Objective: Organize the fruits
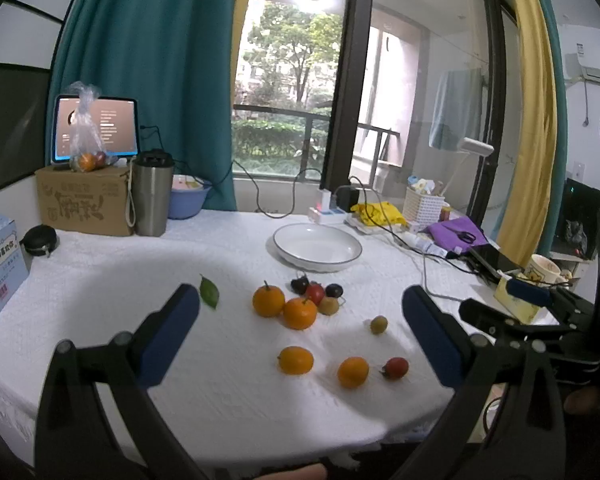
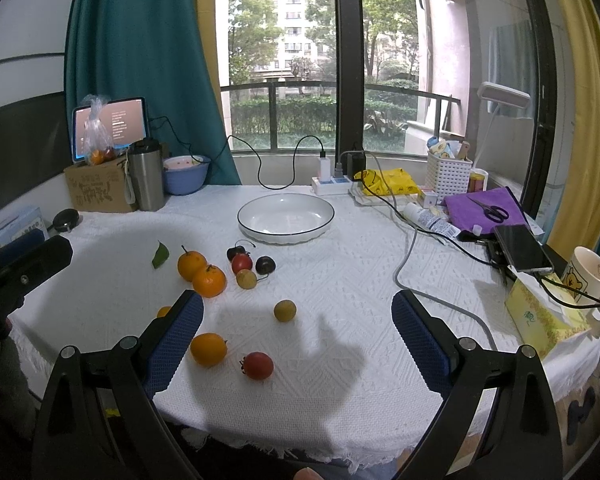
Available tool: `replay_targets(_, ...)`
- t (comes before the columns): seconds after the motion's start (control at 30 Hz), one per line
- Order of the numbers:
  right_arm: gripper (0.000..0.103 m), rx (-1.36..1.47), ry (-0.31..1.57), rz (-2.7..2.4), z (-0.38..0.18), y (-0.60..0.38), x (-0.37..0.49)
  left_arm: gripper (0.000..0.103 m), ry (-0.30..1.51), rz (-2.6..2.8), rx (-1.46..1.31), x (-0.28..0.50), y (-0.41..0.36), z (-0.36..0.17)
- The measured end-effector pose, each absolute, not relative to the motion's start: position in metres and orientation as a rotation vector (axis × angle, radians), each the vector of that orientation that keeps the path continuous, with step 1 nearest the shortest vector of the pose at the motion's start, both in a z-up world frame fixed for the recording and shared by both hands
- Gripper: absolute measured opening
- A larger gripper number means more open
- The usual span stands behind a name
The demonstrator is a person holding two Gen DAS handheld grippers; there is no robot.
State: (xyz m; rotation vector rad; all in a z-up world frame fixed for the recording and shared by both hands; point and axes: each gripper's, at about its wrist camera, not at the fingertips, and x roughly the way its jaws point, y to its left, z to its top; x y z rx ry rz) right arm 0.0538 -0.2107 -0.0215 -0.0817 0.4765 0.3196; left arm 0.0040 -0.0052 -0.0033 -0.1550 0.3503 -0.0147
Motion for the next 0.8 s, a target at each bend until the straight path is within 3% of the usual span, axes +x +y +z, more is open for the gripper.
replay_targets(0.8,0.097,-0.083,0.487,0.325,-0.0290,-0.2111,0.0525,0.102,0.363,-0.051,-0.142,0.0006,-0.0110,-0.0059)
